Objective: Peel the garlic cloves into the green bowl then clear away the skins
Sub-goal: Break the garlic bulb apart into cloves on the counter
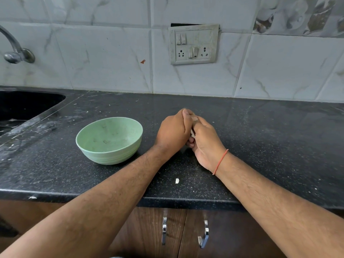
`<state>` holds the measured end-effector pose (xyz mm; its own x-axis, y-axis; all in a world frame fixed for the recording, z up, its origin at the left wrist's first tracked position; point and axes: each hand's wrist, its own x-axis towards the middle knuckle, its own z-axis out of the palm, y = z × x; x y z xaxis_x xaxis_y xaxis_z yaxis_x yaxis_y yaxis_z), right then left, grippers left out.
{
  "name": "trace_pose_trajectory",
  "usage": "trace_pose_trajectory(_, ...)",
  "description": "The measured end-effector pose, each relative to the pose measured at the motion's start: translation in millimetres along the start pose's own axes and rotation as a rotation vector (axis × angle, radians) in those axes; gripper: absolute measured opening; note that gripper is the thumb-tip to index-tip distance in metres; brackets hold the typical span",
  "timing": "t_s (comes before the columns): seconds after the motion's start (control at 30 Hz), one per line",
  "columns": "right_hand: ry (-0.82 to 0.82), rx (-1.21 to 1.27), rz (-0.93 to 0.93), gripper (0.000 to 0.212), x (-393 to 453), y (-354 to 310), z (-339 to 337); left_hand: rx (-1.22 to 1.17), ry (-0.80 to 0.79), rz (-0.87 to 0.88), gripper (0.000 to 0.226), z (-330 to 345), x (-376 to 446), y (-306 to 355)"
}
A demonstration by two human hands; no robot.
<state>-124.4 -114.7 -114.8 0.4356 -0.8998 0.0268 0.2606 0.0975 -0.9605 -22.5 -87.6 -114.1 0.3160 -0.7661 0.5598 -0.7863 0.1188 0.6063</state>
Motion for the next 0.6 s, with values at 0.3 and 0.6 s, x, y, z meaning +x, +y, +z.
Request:
trace_pose_trajectory(0.3, -0.049, 0.008, 0.032, 0.031, 9, 0, -6, -0.118, 0.019, -0.046, 0.058, 8, 5, -12)
trace_pose_trajectory(0.6, 0.055, -0.148, -0.12, 0.025, 14, 3, -10, -0.372, -0.076, -0.166, 0.039, 1, 0, -14)
